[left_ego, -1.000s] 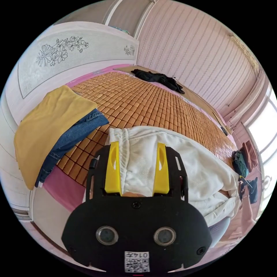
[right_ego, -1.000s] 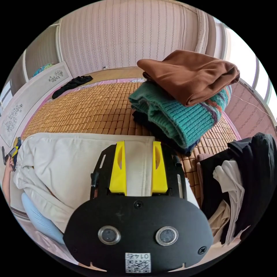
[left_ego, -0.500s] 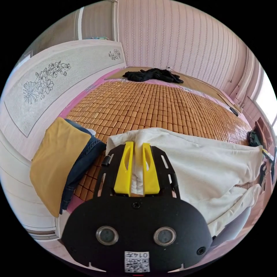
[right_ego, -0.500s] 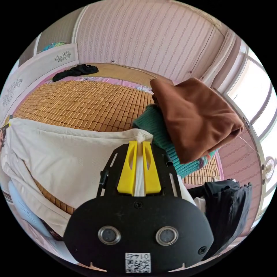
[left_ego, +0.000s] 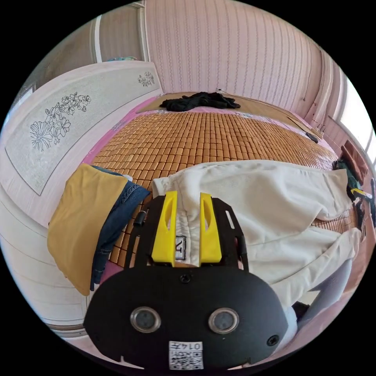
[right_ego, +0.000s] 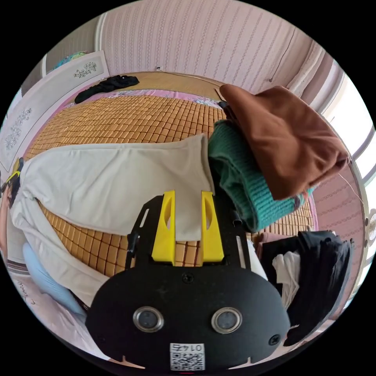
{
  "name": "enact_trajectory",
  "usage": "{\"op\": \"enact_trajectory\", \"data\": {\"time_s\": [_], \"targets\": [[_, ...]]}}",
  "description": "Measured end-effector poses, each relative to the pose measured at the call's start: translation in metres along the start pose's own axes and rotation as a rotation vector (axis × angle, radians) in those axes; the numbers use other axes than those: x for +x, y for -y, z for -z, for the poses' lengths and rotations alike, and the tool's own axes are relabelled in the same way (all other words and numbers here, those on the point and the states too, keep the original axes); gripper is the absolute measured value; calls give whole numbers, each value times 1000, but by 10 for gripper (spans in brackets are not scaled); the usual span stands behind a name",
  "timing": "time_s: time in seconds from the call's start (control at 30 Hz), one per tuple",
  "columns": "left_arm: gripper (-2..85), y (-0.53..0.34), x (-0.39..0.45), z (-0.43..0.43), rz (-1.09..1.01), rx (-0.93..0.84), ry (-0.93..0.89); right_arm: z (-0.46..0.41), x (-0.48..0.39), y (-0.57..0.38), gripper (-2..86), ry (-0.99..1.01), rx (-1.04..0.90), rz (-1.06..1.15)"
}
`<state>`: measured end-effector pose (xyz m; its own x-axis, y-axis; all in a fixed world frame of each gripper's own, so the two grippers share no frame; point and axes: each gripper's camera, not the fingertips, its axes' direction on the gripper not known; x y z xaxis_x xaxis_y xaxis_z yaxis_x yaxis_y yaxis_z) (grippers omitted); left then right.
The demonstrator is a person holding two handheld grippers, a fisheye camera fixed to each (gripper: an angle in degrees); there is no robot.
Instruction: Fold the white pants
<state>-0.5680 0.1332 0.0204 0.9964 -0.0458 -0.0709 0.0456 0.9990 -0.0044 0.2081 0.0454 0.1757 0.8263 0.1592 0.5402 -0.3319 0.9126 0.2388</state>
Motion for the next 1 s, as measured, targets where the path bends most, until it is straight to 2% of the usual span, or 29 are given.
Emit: {"op": "enact_trajectory", "data": {"time_s": [0.07, 0.17, 0.23, 0.3, 0.37, 0.43, 0.5, 0.67, 0.87, 1.0], "targets": [[84, -28, 17, 36, -68, 61, -62, 20, 16, -53, 99, 68, 21, -52], [82, -75, 54, 73, -131, 87, -251, 41, 39, -136, 101, 131, 10, -151], [97, -106, 94, 80, -189, 72, -392, 44, 45, -174, 105, 118, -28, -186], [106, -123, 126, 76, -235, 52, -423, 43, 50, -210, 94, 57, -30, -222], [114, -134, 153, 62, -248, 16, -409, 34, 50, -227, 76, 44, -37, -198], [115, -139, 184, 33, -274, -115, -325, 27, 41, -238, 64, 32, -4, -148], [100, -139, 201, 38, -337, -78, -159, 27, 27, -246, 51, -59, 22, -100], [64, -147, 215, 38, -409, -94, -46, 34, 16, -243, 14, -111, -47, -24], [26, -151, 181, 49, -290, -62, -169, 80, 33, -252, 3, -42, 148, -133], [22, -131, 150, 87, -238, 50, -209, 130, 40, -212, 1, -55, 299, -106]]}}
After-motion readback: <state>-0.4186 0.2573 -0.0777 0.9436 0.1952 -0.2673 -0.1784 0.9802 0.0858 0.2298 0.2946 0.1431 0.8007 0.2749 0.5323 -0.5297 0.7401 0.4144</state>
